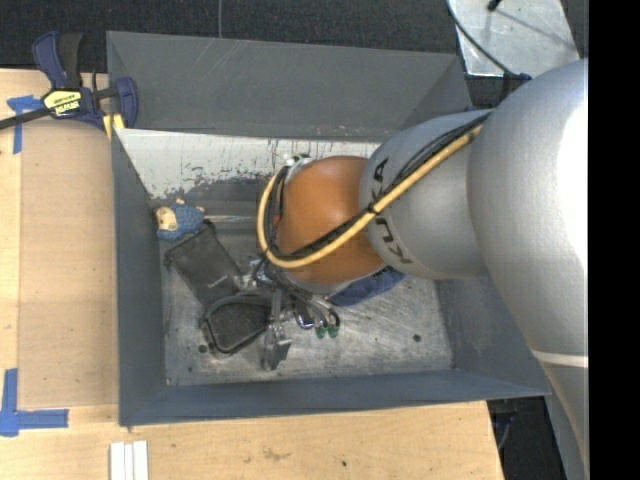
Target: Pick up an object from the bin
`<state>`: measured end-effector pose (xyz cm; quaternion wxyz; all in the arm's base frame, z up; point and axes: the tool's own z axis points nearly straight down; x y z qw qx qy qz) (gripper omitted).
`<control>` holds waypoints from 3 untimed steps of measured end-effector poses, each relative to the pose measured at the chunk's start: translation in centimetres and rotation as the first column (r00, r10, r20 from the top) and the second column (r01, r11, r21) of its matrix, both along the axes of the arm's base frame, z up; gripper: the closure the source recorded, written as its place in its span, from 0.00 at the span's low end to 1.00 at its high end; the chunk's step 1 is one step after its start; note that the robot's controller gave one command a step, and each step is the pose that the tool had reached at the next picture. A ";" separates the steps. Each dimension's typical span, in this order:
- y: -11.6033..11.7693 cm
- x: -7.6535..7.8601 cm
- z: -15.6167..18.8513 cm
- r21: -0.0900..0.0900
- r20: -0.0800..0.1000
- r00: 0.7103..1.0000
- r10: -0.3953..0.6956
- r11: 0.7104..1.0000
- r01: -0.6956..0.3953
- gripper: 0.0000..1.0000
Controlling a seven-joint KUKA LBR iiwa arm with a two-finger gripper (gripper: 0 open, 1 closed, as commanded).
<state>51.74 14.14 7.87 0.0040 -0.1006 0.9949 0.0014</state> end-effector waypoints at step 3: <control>0.0 0.5 8.8 -0.004 -0.003 1.000 -0.005 1.000 0.005 1.00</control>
Offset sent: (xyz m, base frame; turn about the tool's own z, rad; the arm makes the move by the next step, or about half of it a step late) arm 0.0000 0.0000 0.0000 0.0000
